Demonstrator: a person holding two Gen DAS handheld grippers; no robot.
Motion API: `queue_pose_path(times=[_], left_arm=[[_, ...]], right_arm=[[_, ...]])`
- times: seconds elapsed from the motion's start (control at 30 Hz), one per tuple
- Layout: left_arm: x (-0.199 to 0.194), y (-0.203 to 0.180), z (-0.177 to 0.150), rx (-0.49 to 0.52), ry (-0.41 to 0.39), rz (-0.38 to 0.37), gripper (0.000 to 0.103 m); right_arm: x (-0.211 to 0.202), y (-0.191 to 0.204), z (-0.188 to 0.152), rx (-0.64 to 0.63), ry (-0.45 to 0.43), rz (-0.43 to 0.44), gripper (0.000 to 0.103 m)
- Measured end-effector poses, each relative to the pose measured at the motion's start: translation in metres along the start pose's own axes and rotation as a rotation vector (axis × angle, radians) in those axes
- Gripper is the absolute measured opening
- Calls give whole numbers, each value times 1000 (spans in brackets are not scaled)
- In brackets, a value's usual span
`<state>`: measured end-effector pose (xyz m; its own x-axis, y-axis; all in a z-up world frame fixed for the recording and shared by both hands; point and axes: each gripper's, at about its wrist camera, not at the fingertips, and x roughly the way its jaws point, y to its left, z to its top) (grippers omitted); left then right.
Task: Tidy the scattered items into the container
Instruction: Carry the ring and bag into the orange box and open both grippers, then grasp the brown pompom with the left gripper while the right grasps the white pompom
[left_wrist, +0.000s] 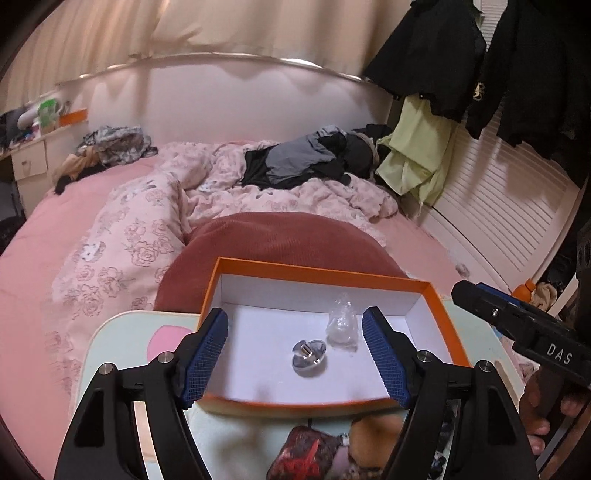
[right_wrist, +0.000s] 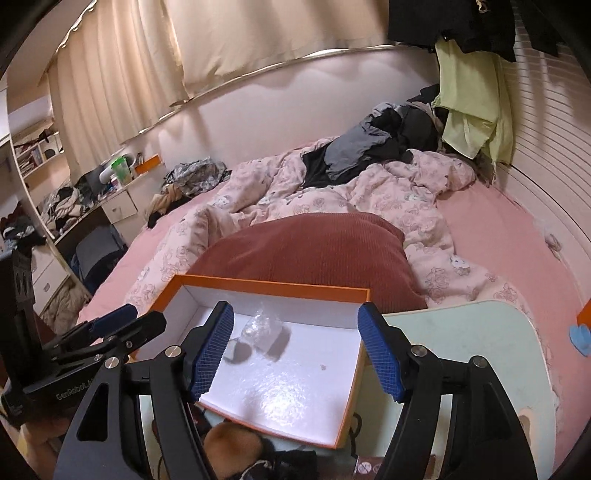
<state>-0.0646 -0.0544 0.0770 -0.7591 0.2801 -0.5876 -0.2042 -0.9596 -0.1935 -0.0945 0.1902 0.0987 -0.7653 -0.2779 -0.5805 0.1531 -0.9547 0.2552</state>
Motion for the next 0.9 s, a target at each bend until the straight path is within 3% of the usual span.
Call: queue_pose_path(times=[0.23,0.53,0.63,0.7,0.73,0.8,0.9], left_arm=[[-45,-2,-29,20,35,0,87],[-62,-9,-126,13,206,41,89],[-53,-7,-149,12,265,92,91],[-48,-14,-154,92,264,177,97],[-48,-15,-155,111,255,186,101],[-47,-15,-156,105,252,172,103],[-48,-14,-157,105,242,172,103]], right_arm=[[-39,6,-18,-49,-13,-44,70],[-71,2,-108,-74,138,-115,70],[-78,0,-133,-51,179,-120,70],[-75,-3,-147,-47,209,-152,70],[-70,-5,-153,-45,234,-173,70],[-64,-3,-160,-93,231,-255,84],[-59,-7,-160,-92,226,-282,89]])
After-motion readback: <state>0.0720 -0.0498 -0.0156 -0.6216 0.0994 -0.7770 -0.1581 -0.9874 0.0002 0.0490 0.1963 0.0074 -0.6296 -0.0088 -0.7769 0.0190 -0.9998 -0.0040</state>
